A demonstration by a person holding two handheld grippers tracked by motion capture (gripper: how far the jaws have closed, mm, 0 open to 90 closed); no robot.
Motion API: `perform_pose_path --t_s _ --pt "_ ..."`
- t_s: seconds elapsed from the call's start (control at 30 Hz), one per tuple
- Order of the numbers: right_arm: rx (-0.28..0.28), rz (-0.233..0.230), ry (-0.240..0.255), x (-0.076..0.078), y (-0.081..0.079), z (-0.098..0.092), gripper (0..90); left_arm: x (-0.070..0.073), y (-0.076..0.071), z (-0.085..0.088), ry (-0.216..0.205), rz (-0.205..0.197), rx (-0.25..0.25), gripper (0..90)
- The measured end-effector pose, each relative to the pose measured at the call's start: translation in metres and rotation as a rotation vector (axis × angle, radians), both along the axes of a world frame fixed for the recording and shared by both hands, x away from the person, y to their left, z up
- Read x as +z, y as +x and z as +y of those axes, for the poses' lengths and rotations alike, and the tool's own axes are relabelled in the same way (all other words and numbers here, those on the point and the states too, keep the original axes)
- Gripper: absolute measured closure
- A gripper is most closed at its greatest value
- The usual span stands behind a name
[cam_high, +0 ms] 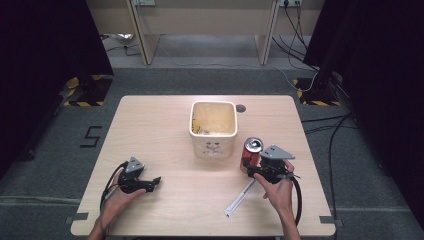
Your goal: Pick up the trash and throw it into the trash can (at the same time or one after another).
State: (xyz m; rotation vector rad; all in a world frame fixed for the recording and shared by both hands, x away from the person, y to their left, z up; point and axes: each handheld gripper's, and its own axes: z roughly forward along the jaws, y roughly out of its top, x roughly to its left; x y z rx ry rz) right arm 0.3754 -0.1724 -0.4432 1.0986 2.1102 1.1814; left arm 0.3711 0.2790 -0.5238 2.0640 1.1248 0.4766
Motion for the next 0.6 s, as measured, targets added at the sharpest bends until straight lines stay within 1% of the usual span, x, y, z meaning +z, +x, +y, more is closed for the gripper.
perform_pose_path --t_s 0.1,0.13,0.17,0.23,0.27,0.5,0.57,0.6 --pt "-0.007 -0.009 0.005 0.007 0.000 -0.003 34.2 0.000 0.000 0.000 0.000 0.000 0.000 14.1" --pt "-0.012 -0.018 0.013 0.013 0.000 -0.006 34.2 0.000 0.000 0.000 -0.001 0.000 0.001 14.1" --pt "-0.012 -0.018 0.013 0.013 0.000 -0.006 34.2 0.000 0.000 0.000 -0.001 0.000 0.001 14.1" --pt "-0.019 -0.020 0.022 0.020 0.001 -0.009 34.3 0.000 0.000 0.000 0.000 0.000 0.000 14.1" --pt "-0.019 -0.020 0.022 0.020 0.001 -0.009 34.3 0.000 0.000 0.000 -0.001 0.000 0.001 14.1" --pt "-0.021 -0.016 0.038 0.032 0.006 -0.012 34.2 0.000 0.000 0.000 -0.002 0.000 0.001 14.1" --pt "-0.024 -0.017 0.041 0.038 0.006 -0.013 34.2 0.000 0.000 0.000 -0.002 0.000 0.001 14.1" --pt "-0.024 -0.017 0.041 0.038 0.006 -0.013 34.2 0.000 0.000 0.000 -0.001 0.001 0.001 14.1"
